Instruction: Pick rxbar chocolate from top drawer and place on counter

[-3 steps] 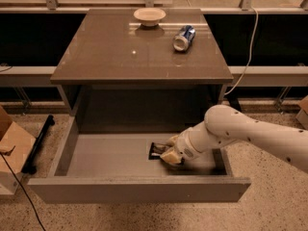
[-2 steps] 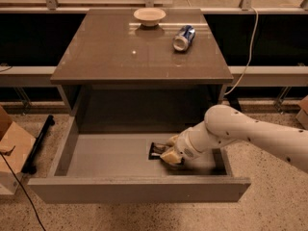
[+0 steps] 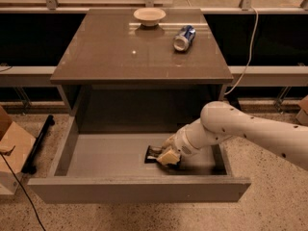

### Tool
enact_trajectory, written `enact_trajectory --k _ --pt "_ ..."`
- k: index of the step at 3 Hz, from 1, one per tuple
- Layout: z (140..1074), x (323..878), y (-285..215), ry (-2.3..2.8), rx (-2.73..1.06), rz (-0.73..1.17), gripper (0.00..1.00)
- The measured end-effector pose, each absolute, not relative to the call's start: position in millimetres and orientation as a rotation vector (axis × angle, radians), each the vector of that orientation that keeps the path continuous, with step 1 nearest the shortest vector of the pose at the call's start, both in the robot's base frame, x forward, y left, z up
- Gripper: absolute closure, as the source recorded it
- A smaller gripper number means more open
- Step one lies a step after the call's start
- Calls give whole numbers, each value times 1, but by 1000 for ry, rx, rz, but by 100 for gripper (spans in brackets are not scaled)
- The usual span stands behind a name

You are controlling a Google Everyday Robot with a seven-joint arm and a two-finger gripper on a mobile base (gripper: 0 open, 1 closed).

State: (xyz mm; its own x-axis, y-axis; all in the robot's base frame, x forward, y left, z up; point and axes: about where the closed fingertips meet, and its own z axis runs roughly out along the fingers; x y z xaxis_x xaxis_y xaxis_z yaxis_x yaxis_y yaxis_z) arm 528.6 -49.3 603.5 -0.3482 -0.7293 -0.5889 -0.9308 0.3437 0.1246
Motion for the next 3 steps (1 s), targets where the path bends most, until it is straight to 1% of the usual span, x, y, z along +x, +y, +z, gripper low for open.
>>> enact_trajectory --k 1,2,3 --pt "601 533 -50 2174 -1455 627 6" --pt "596 535 -53 2176 -1442 634 0" --pt "594 535 -54 2177 -1437 635 0"
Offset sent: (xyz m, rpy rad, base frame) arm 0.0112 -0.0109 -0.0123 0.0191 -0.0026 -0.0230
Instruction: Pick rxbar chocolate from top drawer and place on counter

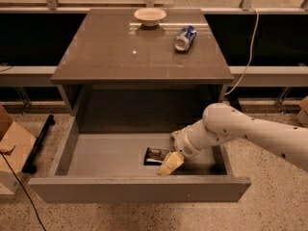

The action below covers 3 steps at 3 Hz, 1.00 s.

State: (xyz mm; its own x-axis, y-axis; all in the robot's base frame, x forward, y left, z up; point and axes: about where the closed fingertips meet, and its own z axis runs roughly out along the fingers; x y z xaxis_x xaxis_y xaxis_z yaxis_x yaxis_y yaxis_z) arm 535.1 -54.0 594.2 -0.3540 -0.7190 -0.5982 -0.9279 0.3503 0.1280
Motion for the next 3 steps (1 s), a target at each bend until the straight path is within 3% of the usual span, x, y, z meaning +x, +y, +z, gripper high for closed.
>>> enact_trajectory --k 1,3 --pt "594 532 -53 2171 -1433 635 13" --pt "594 521 -45 2146 -1434 635 60"
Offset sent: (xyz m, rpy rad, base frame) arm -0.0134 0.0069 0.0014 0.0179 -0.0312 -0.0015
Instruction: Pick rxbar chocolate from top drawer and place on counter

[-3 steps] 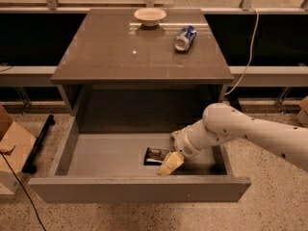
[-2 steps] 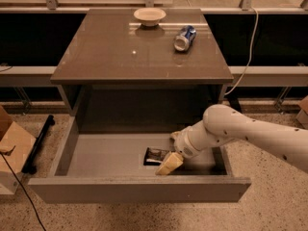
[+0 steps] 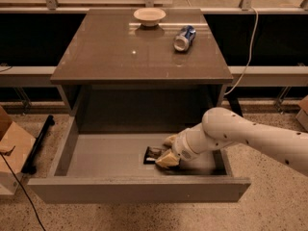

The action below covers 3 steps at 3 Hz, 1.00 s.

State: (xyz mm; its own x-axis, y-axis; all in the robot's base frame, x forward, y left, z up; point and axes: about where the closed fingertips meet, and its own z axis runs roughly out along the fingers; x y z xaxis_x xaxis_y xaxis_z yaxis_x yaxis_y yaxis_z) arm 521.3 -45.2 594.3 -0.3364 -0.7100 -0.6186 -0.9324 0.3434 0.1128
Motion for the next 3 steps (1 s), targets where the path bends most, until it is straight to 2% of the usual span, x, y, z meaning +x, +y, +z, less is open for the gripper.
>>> enact_trajectory --k 1,2,3 --pt "594 521 -45 2145 -1434 636 83" --pt "595 521 -45 2145 -1434 636 100" --pt "596 521 -45 2145 -1434 636 100"
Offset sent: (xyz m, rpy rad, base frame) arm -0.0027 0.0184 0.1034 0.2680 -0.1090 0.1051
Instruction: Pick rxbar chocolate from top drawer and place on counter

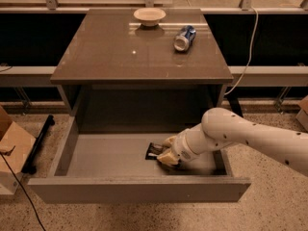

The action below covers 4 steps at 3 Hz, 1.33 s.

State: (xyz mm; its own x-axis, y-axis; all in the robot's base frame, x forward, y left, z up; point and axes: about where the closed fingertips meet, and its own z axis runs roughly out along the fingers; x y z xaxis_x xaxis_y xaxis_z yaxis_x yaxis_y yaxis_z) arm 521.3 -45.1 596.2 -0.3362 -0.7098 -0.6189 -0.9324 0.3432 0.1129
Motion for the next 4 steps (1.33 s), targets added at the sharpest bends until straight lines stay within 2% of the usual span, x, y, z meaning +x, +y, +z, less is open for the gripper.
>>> enact_trajectory --k 1,3,4 --pt "596 521 -45 2145 -1434 636 100" --pt "712 516 -23 1980 -1538 549 100" --pt "712 516 -23 1980 -1538 549 100"
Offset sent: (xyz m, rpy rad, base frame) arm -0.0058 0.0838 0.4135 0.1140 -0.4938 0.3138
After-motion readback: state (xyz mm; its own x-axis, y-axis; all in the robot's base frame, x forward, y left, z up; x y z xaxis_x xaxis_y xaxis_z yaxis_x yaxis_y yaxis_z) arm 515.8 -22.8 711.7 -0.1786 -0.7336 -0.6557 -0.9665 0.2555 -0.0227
